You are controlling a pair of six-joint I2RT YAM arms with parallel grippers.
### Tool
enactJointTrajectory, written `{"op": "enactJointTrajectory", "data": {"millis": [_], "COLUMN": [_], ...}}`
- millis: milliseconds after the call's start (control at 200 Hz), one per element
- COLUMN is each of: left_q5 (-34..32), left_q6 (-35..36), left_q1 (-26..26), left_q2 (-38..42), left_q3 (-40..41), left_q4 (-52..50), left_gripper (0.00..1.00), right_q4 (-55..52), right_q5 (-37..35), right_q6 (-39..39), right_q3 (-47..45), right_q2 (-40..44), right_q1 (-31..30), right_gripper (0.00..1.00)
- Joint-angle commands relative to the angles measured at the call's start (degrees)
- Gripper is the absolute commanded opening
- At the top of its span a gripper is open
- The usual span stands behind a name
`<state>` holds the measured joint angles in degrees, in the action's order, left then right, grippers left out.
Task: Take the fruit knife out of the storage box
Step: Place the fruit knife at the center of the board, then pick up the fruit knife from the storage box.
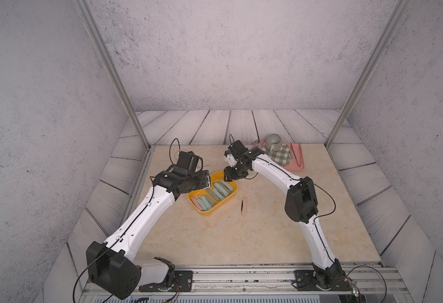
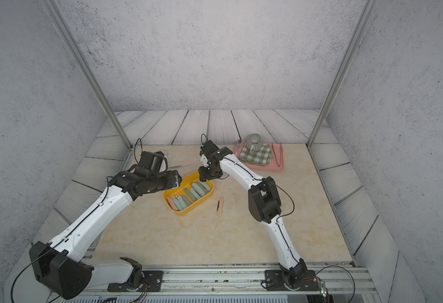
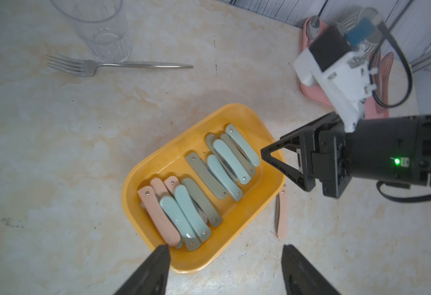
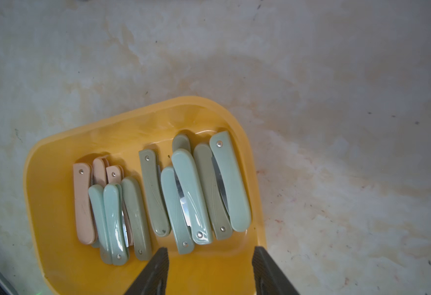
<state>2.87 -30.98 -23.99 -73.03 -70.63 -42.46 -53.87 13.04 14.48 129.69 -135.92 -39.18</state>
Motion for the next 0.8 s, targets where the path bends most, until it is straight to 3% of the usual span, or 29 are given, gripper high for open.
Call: {"op": "enactJointTrajectory", "data": {"millis": [0, 796], "left_q5": [1.0, 3.54], "left_q6": [1.85, 2.73], "left_q1": [1.12, 3.73], "left_q2": [3.98, 9.14], "left_q3": [1.52, 4.98], "left_q4": [-1.14, -3.16], "left_gripper": [0.74, 0.74], "right_q4": [-3.81, 0.8], "right_q5": [-0.93, -6.97], "right_q6": [-4.44, -5.54], "right_q3": [6.67, 6.89], "right_q2": [-4.26, -12.37], "right_q1": [-1.57, -5.49], "right_gripper": [0.57, 0.55]}}
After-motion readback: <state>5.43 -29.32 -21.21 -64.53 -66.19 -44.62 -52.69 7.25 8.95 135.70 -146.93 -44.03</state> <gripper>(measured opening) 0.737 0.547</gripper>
